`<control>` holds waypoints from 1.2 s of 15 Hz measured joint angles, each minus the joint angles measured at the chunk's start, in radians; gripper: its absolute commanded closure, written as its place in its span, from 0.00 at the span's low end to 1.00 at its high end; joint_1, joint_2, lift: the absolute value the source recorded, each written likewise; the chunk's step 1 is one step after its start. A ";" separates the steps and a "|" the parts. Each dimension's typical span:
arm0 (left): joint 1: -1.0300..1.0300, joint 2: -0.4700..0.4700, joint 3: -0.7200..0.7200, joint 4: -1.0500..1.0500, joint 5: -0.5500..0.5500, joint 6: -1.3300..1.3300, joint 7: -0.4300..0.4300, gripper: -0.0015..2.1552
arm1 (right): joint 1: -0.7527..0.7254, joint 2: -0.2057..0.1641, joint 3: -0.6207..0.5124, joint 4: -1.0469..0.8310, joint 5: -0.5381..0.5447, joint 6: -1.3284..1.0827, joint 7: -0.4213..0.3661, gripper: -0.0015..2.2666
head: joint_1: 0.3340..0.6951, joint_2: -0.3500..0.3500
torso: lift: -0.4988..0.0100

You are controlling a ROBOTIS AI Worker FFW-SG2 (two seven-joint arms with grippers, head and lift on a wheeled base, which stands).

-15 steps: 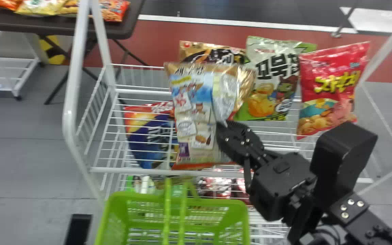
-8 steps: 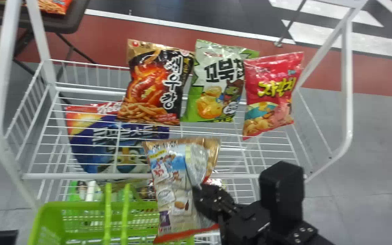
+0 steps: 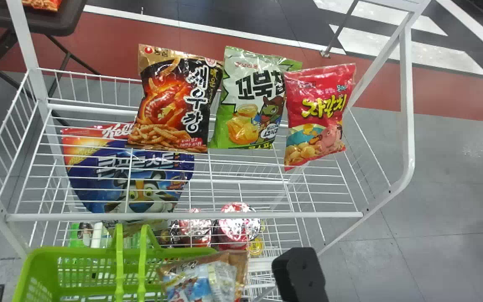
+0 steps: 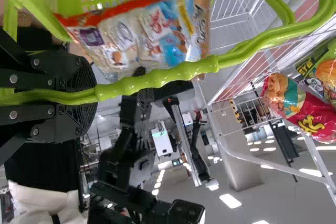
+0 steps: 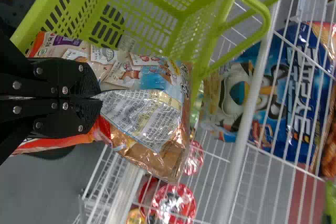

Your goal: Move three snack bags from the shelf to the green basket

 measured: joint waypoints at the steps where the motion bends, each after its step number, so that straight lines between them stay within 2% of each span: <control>1: 0.001 0.000 -0.001 -0.002 0.000 0.000 -0.001 0.99 | -0.009 0.004 0.003 0.012 -0.019 -0.017 0.009 0.99 | 1.00 0.00 | 0.89; 3: 0.007 0.000 -0.002 -0.010 0.000 -0.001 -0.001 0.99 | -0.034 0.019 0.002 0.050 -0.073 -0.066 0.031 0.99 | 1.00 0.01 | 0.89; 4: 0.010 -0.001 -0.003 -0.013 0.000 -0.001 -0.001 0.99 | -0.043 0.025 0.003 0.070 -0.089 -0.098 0.033 0.99 | 1.00 0.05 | 0.89; 5: 0.016 -0.002 -0.002 -0.018 0.000 -0.002 -0.001 0.99 | -0.055 0.030 0.007 0.090 -0.103 -0.120 0.032 0.92 | 1.00 0.12 | 0.89; 6: 0.021 -0.003 -0.002 -0.024 -0.001 -0.003 -0.001 0.99 | -0.067 0.036 0.010 0.103 -0.113 -0.112 0.031 0.65 | 1.00 0.13 | 0.89; 7: 0.025 -0.003 -0.001 -0.027 -0.001 -0.003 -0.001 0.99 | -0.075 0.039 0.011 0.109 -0.119 -0.083 0.031 0.13 | 1.00 0.14 | 0.89; 8: 0.028 -0.003 0.000 -0.030 -0.002 -0.003 -0.001 0.99 | -0.088 0.041 0.011 0.111 -0.120 -0.017 0.033 0.00 | 1.00 0.11 | 0.89; 10: 0.032 -0.005 -0.001 -0.033 -0.002 -0.003 -0.001 0.99 | -0.112 0.042 0.007 0.110 -0.115 0.126 0.033 0.01 | 1.00 0.03 | 0.89; 12: 0.032 -0.009 -0.008 -0.035 -0.007 -0.007 0.000 0.99 | -0.111 0.042 -0.002 0.103 -0.108 0.161 0.030 0.02 | 1.00 0.00 | 0.89; 18: 0.040 -0.011 -0.019 -0.035 -0.018 -0.015 -0.003 0.99 | -0.037 0.041 -0.019 0.064 -0.021 -0.225 -0.008 0.03 | 1.00 0.00 | 0.89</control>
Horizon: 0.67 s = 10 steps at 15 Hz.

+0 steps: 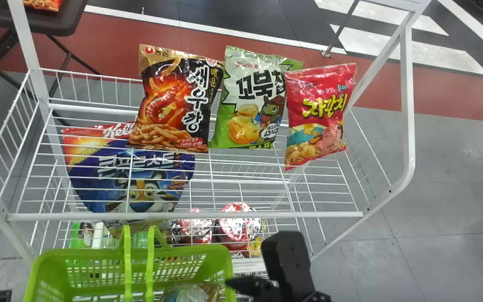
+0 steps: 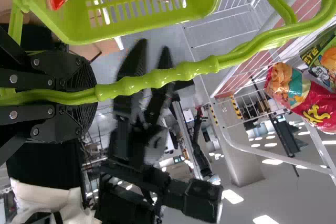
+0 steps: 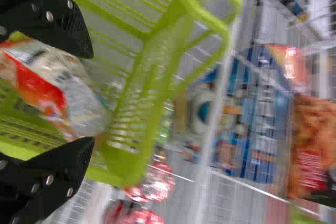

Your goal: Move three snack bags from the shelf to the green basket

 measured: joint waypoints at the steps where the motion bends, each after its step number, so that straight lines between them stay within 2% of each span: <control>1: 0.002 0.000 -0.001 0.000 -0.001 -0.002 0.000 0.99 | 0.008 0.000 -0.007 -0.003 0.002 -0.097 -0.015 0.03 | 1.00 0.02 | 0.89; 6: 0.011 -0.001 -0.031 0.000 -0.025 -0.024 0.006 0.99 | -0.036 0.012 -0.040 0.124 -0.080 -0.701 -0.078 0.03 | 1.00 0.10 | 0.89; 10: 0.009 -0.001 -0.056 0.001 -0.046 -0.025 0.013 0.99 | -0.245 0.027 -0.015 0.327 -0.163 -0.782 -0.104 0.03 | 1.00 0.15 | 0.89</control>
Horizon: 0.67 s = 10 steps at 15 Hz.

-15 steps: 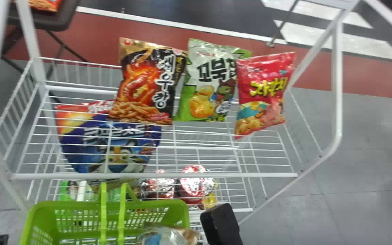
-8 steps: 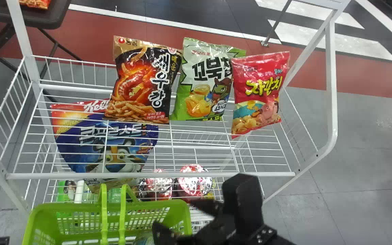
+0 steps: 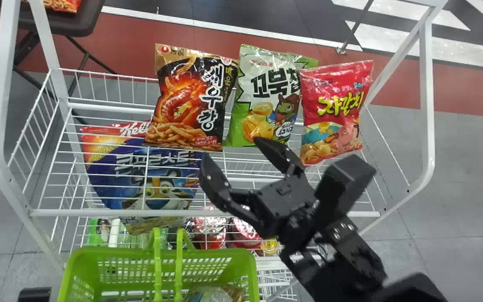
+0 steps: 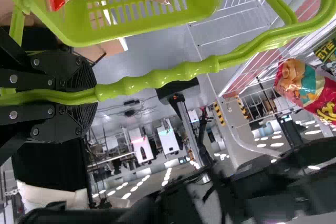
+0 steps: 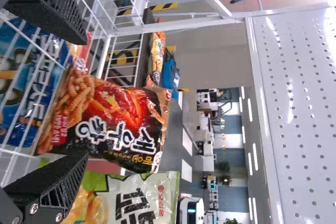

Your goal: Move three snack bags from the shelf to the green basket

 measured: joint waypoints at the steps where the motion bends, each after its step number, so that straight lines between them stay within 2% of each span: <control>1: -0.001 0.000 -0.002 0.001 -0.002 0.000 0.001 0.99 | -0.064 0.006 0.021 0.058 -0.002 -0.001 -0.023 0.03 | 1.00 0.17 | 0.89; 5: -0.007 0.011 -0.002 0.001 0.000 0.000 0.001 0.99 | -0.248 0.031 0.071 0.211 0.004 0.026 -0.080 0.04 | 1.00 0.24 | 0.89; 8: -0.015 0.027 0.004 0.003 0.012 0.001 0.000 0.99 | -0.315 0.041 0.096 0.266 0.031 0.076 -0.183 0.04 | 1.00 0.24 | 0.89; 10: -0.021 0.038 0.011 0.005 0.027 0.001 -0.001 0.99 | -0.346 0.043 0.115 0.304 0.057 0.100 -0.205 0.04 | 1.00 0.26 | 0.89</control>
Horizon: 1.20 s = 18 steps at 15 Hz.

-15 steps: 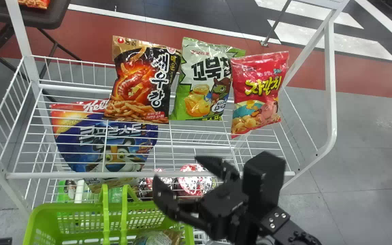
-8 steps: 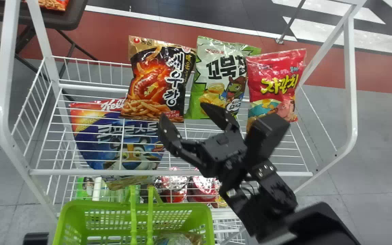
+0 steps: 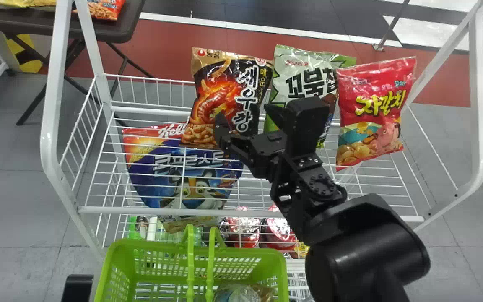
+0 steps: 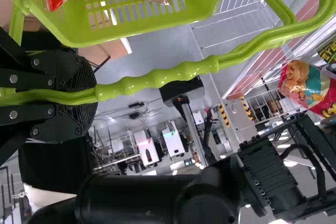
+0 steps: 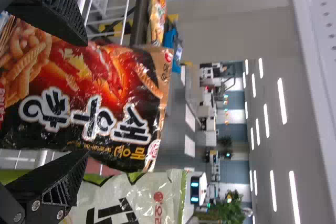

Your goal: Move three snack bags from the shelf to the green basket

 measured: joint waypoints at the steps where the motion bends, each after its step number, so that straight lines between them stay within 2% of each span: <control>1: -0.002 0.006 0.002 0.001 0.005 0.000 -0.001 0.99 | -0.018 0.000 0.002 0.026 0.000 0.007 0.002 0.04 | 1.00 0.26 | 0.89; 4: -0.009 0.017 0.003 0.006 0.016 0.000 0.000 0.99 | -0.063 0.001 0.006 0.074 -0.015 0.047 0.013 0.06 | 1.00 0.28 | 0.89; 5: -0.010 0.018 0.004 0.007 0.018 0.000 0.000 0.99 | -0.079 0.003 0.008 0.091 -0.018 0.061 0.016 0.14 | 1.00 0.29 | 0.89; 6: -0.010 0.020 0.005 0.007 0.020 0.000 0.000 0.99 | -0.096 0.006 0.010 0.109 -0.020 0.072 0.029 0.29 | 1.00 0.29 | 0.89; 8: -0.011 0.022 0.007 0.008 0.024 0.000 0.001 0.99 | -0.114 0.009 0.013 0.124 -0.027 0.087 0.066 0.77 | 1.00 0.31 | 0.89; 9: -0.011 0.022 0.010 0.008 0.026 0.000 0.001 0.99 | -0.115 0.009 0.014 0.121 -0.032 0.094 0.081 0.91 | 1.00 0.34 | 0.89; 11: -0.011 0.021 0.013 0.009 0.029 0.000 0.002 0.99 | -0.099 0.009 0.020 0.086 -0.032 0.104 0.080 0.99 | 1.00 0.35 | 0.89; 18: -0.015 0.020 0.014 0.007 0.033 0.000 0.004 0.99 | -0.047 -0.004 0.016 -0.044 0.001 0.169 0.074 0.99 | 1.00 0.33 | 0.89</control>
